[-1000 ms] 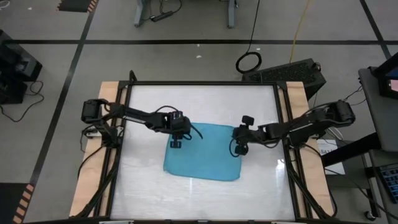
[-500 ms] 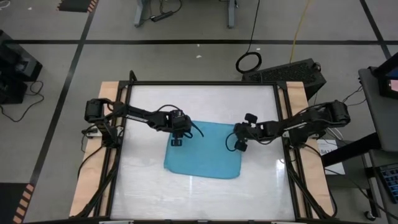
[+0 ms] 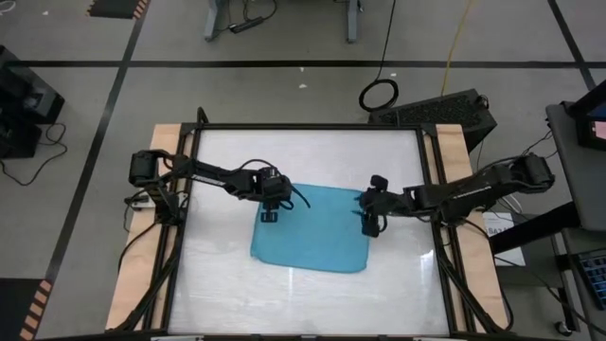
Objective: Roll towel
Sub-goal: Roll the blue towel
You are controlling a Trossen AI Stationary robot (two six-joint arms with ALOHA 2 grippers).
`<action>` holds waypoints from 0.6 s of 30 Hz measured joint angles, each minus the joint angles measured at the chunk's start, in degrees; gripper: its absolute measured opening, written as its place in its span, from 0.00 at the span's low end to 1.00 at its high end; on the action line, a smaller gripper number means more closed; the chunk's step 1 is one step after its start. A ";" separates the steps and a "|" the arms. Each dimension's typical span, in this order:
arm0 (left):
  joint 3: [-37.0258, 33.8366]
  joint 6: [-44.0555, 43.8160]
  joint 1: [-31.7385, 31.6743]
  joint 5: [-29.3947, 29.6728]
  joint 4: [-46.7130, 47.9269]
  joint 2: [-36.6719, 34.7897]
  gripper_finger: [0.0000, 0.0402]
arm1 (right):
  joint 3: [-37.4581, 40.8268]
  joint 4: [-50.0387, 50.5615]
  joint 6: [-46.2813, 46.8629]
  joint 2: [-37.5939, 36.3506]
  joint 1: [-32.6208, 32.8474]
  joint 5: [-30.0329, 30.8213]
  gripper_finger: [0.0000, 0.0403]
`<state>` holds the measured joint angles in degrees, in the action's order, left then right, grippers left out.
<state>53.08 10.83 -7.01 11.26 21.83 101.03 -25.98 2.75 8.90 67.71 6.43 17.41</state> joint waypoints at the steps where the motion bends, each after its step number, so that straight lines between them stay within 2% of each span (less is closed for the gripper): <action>1: 0.00 0.00 0.00 0.03 -0.10 0.00 0.32 | 0.00 -1.25 -0.34 0.29 0.70 -1.64 0.48; 4: 0.51 -0.02 0.00 0.06 0.09 0.05 0.32 | 0.00 -3.48 -1.59 0.40 3.94 -6.45 0.53; 10: 1.66 0.03 0.25 -0.04 0.51 -1.58 0.32 | -0.02 -9.08 -2.09 0.36 11.49 -10.36 0.52; 18: 2.34 0.00 1.20 -0.17 1.97 -5.18 0.32 | -0.07 -9.57 2.67 0.36 20.31 -10.28 0.50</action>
<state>55.42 10.83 -5.80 11.09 23.80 95.85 -26.04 -6.82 11.58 68.07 26.74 7.12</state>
